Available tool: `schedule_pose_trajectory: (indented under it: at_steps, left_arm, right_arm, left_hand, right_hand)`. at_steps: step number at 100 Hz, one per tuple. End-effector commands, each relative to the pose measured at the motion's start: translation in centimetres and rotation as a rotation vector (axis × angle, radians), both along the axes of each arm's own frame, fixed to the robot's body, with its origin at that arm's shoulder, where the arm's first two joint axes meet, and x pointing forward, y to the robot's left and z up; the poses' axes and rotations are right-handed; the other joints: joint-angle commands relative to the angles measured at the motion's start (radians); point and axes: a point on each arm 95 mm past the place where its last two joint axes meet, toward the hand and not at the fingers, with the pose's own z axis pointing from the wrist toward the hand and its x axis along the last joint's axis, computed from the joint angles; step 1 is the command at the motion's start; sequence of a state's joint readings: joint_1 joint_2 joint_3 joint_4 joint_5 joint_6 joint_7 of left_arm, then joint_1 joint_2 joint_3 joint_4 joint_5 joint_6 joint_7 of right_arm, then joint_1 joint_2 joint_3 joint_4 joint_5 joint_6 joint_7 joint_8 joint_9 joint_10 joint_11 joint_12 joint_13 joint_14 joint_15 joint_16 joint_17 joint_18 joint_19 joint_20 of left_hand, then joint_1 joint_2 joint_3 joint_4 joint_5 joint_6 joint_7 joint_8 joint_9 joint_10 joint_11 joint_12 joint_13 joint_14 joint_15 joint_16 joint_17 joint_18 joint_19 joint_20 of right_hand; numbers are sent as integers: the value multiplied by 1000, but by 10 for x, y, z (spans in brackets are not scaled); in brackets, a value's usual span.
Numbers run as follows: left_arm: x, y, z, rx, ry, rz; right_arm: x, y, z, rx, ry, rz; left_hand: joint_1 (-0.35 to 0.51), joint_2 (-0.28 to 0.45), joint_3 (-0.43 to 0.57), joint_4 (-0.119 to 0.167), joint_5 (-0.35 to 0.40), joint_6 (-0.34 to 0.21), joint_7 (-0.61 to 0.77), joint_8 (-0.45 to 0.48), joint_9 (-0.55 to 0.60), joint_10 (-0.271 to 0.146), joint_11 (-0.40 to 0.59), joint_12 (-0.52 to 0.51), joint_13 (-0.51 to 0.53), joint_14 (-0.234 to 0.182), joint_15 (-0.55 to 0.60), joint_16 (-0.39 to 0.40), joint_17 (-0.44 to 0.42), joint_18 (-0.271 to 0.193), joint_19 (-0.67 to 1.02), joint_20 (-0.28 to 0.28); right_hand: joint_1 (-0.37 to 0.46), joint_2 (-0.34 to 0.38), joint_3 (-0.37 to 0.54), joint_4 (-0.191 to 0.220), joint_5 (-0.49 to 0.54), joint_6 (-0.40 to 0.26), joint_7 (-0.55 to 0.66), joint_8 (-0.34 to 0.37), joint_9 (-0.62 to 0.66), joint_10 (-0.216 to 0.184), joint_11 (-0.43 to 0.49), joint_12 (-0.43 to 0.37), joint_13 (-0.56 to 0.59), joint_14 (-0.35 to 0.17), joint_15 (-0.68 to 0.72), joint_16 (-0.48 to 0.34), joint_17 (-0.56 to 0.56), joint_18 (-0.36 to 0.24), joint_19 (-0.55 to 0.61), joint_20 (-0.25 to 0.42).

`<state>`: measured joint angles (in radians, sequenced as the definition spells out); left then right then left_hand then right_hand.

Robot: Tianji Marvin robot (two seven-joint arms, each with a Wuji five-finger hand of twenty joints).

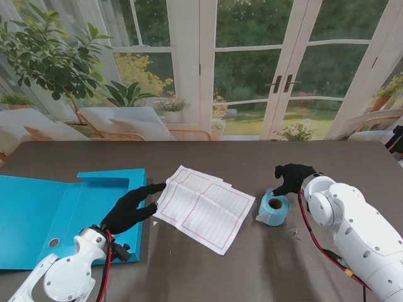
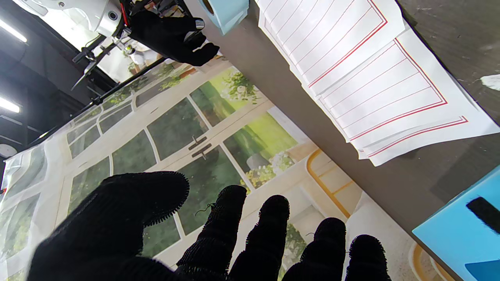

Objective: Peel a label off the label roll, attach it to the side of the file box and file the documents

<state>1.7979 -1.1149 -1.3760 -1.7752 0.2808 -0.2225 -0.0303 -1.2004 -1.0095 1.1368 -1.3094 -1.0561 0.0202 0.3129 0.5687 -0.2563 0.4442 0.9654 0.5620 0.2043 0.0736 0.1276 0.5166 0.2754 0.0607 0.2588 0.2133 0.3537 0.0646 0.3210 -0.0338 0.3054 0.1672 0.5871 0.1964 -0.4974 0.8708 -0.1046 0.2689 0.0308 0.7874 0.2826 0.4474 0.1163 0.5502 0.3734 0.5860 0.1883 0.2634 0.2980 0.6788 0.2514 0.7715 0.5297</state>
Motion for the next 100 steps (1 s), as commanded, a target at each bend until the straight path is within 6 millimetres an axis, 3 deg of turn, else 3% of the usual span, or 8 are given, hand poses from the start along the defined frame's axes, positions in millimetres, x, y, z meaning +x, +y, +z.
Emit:
schedule_pose_trajectory:
  at_steps: [1,16,32,50,100]
  left_arm:
    - [-2,-2,0,0,12,-13]
    - [-1,-2,-1,0,15,-17]
    - [-1,-2,-1,-1,18,-19]
    - [-1,-2,-1,-1,19,-18]
    - [-2,-2,-2,-1,24,-16]
  right_arm:
    - [-2,-3,-5,-13,32,0]
    - [-3,-5,-8,-19,67,5]
    - [-3,-5,-12,-35,97,9]
    - [-3,-2,-16,-45,117,12]
    - [4,-1,-30,-77,141,0]
  left_hand:
    - [-39,-5,8,43,9,-1,0,-5,11,-8,-5,-2,-14,-25,-12,-8,-27,-37,-27,-4]
    - [-39,-5,8,42,9,0,0,-5,11,-6,-6,-2,-15,-25,-12,-8,-28,-38,-28,-3]
    - [-39,-5,8,42,8,-1,0,-5,11,-7,-6,-2,-15,-25,-12,-8,-28,-37,-28,-3]
    - [-40,-4,8,42,8,-2,-1,-5,11,-9,-6,-2,-14,-26,-12,-8,-28,-38,-28,-3]
    - [-39,2,7,40,10,-1,0,-5,12,-8,-6,-2,-14,-28,-12,-8,-29,-38,-28,-3]
  right_hand:
    - [-7,-52,16,21,-44,30,7,-8,-38,-13,4,15,-32,-10,-4,6,-497,-18,24,-11]
    - [-6,-39,-41,12,-96,76,-6,-24,-80,-7,1,14,-51,-12,-14,4,-509,-20,11,-15]
    - [2,-10,-186,51,-136,133,-1,-40,-112,2,10,14,-60,-12,-17,5,-511,-22,1,-10]
    - [-36,-68,-124,60,-144,160,7,-48,-120,13,20,12,-60,-12,-14,5,-507,-23,-1,-7]
    - [24,-60,-134,62,-91,157,40,-40,-48,13,41,13,-10,1,16,12,-460,-29,49,4]
